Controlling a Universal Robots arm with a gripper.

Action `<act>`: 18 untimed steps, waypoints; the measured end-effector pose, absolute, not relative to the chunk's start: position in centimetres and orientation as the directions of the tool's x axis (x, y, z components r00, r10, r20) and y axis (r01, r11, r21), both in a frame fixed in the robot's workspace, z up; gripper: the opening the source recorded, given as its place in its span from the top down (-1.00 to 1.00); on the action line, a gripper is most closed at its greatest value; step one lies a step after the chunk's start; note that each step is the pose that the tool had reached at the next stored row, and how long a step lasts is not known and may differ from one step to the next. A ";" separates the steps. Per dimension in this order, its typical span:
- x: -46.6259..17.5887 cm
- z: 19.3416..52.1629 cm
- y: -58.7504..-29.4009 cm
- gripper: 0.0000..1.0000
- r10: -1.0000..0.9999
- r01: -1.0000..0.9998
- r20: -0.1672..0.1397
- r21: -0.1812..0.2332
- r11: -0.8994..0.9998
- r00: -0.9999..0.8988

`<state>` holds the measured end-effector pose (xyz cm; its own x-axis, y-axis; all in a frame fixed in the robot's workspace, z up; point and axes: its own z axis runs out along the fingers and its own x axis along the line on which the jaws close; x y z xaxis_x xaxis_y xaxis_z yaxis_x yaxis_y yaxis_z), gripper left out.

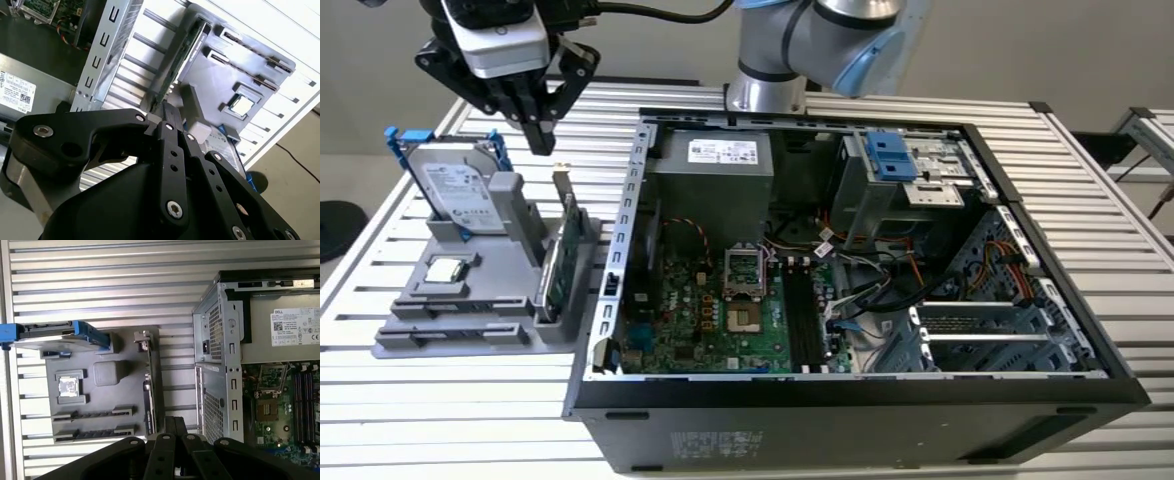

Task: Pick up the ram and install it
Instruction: 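Reach for the ram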

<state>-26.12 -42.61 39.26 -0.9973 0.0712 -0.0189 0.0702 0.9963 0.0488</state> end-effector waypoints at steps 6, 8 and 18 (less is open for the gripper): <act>-26.9 39.3 -42.7 1.00 0.071 0.070 -0.019 0.049 0.996 -0.997; -27.2 39.3 -42.7 1.00 0.071 0.070 -0.019 0.049 0.996 -0.997; -28.5 39.3 -42.8 1.00 0.071 0.070 -0.019 0.049 0.996 -0.997</act>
<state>-28.53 -42.79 39.26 -0.9973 0.0710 -0.0189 0.0700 0.9963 0.0488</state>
